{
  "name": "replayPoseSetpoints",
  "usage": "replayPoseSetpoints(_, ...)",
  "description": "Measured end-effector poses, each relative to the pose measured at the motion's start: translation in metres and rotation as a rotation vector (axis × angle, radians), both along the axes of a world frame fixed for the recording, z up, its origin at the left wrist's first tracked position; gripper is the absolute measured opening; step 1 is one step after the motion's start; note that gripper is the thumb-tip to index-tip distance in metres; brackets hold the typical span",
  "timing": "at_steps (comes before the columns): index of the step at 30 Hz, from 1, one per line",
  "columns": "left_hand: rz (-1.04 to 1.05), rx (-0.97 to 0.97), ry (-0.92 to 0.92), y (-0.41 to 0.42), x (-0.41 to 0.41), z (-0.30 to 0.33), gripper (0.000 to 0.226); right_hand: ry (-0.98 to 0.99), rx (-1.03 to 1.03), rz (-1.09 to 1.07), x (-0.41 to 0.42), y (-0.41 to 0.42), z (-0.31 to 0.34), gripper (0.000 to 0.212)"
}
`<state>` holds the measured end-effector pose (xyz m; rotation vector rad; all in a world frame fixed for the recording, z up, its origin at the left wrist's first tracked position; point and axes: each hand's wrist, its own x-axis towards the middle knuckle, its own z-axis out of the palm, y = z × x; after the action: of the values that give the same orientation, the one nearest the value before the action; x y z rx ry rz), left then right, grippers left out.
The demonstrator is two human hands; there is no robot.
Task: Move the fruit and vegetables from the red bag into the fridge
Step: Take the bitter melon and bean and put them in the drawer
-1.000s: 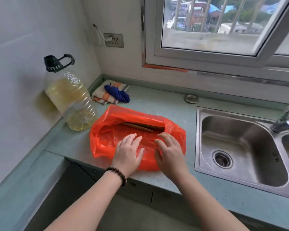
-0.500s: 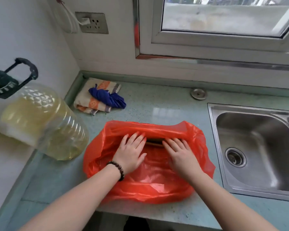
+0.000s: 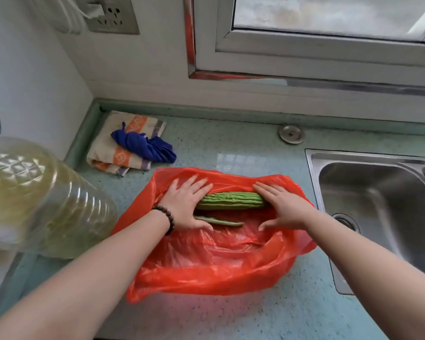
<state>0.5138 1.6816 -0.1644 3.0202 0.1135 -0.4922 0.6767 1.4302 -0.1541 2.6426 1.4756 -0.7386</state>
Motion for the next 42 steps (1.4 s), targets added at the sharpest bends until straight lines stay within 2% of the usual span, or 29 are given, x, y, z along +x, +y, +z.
replayPoseSetpoints(5,0.068,-0.051,-0.016,0.013,0.006,-0.003,0.110,0.052,-0.060,-0.139,0.019,-0.027,-0.016,0.117)
replayPoseSetpoints(9,0.080,0.006,-0.037,0.005,0.005,0.004,0.108,0.073,-0.012,-0.231,0.014,-0.033,-0.018,0.112)
replayPoseSetpoints(11,0.039,0.040,-0.184,-0.005,0.003,0.009,0.101,0.058,0.084,-0.252,0.007,-0.033,-0.013,0.102)
replayPoseSetpoints(14,-0.127,-0.016,-0.491,-0.030,0.002,0.008,0.071,-0.074,0.385,-0.206,-0.010,-0.028,-0.003,0.075)
replayPoseSetpoints(15,-0.188,-0.031,-0.531,-0.040,0.002,0.004,0.064,-0.122,0.478,-0.163,-0.017,-0.024,-0.001,0.066)
replayPoseSetpoints(17,-0.235,-0.004,-0.479,-0.057,0.005,-0.005,0.065,-0.132,0.547,-0.067,-0.027,-0.010,-0.003,0.059)
replayPoseSetpoints(19,-0.166,0.021,-0.379,-0.065,0.011,-0.013,0.079,-0.073,0.506,-0.016,-0.031,0.003,-0.011,0.061)
replayPoseSetpoints(23,-0.035,0.054,-0.232,-0.067,0.027,-0.015,0.106,-0.035,0.406,-0.085,-0.022,0.004,-0.028,0.073)
replayPoseSetpoints(26,-0.049,0.096,-0.181,-0.064,0.031,-0.014,0.112,-0.023,0.360,-0.140,-0.016,-0.008,-0.035,0.076)
replayPoseSetpoints(32,-0.136,0.114,-0.228,-0.058,0.018,-0.021,0.100,0.036,0.387,-0.239,-0.016,-0.027,-0.037,0.056)
replayPoseSetpoints(36,-0.086,0.097,-0.274,-0.059,0.014,-0.019,0.094,0.069,0.450,-0.263,-0.021,-0.022,-0.033,0.038)
replayPoseSetpoints(38,-0.028,0.061,-0.290,-0.060,0.015,-0.014,0.087,0.111,0.524,-0.274,-0.025,-0.022,-0.027,0.035)
replayPoseSetpoints(42,0.029,-0.090,-0.402,-0.058,0.016,0.003,0.059,0.253,0.760,-0.398,-0.036,-0.025,0.008,0.032)
